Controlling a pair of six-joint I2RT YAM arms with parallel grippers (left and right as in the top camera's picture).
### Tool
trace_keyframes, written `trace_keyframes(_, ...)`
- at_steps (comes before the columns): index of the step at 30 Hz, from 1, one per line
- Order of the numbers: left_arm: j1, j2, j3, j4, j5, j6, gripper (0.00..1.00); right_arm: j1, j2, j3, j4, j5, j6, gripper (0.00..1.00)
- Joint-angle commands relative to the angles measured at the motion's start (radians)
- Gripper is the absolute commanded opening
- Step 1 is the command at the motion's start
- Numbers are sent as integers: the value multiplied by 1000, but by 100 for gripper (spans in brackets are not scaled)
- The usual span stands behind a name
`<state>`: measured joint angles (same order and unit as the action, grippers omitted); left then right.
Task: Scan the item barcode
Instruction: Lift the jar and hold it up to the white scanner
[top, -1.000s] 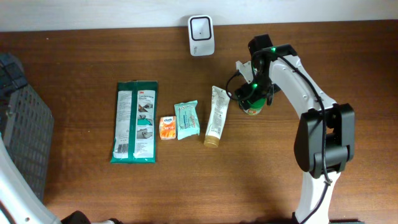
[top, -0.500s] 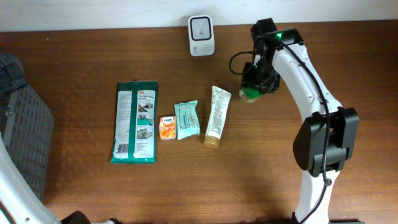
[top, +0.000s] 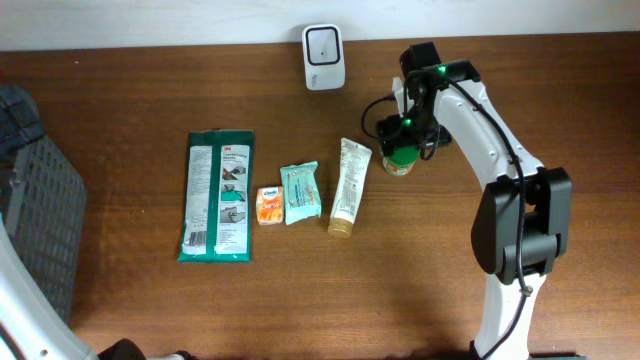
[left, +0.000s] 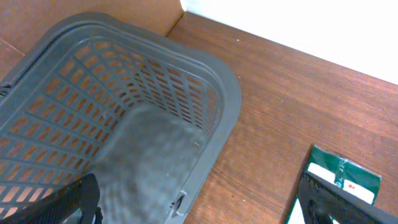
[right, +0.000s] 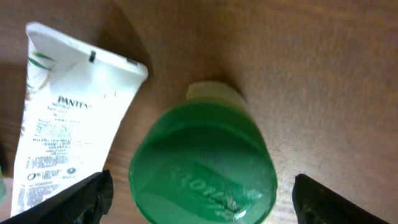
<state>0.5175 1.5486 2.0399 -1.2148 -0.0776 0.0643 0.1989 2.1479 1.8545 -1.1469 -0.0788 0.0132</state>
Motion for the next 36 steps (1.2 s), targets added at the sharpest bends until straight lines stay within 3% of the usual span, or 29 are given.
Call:
trace_keyframes(1, 2, -2, 1, 1, 3, 13, 99, 2, -8, -7, 34, 11, -36, 89)
trace_keyframes(5, 2, -2, 1, 1, 3, 13, 99, 2, 3, -21, 64, 12, -37, 87)
trace_keyframes(10, 2, -2, 1, 1, 3, 13, 99, 2, 34, -24, 58, 11, -42, 72)
trace_keyframes(14, 2, -2, 1, 1, 3, 13, 99, 2, 36, -26, 43, 11, -39, 71)
trace_keyframes(16, 2, -2, 1, 1, 3, 13, 99, 2, 36, -26, 32, 4, -34, 56)
trace_keyframes(18, 2, -2, 1, 1, 3, 13, 99, 2, 33, -16, 14, -20, -31, 55)
trace_keyframes(19, 2, -2, 1, 1, 3, 13, 99, 2, 31, 22, -29, -23, -26, 48)
trace_keyframes(21, 2, -2, 1, 1, 3, 13, 99, 2, 21, 153, -154, -31, 2, 45)
trace_keyframes(23, 2, -2, 1, 1, 3, 13, 99, 2, 14, 323, -272, -153, -13, 44)
trace_keyframes(27, 2, -2, 1, 1, 3, 13, 99, 2, 13, 610, -414, -795, -169, 45)
trace_keyframes(31, 2, -2, 1, 1, 3, 13, 99, -54, 8, 722, -526, -1209, -193, 45)
trace_keyframes(34, 2, -2, 1, 1, 3, 13, 99, -68, 5, 722, -524, -1184, -219, 45)
trace_keyframes(36, 2, -2, 1, 1, 3, 13, 99, -40, 5, 721, -469, -987, -219, 45)
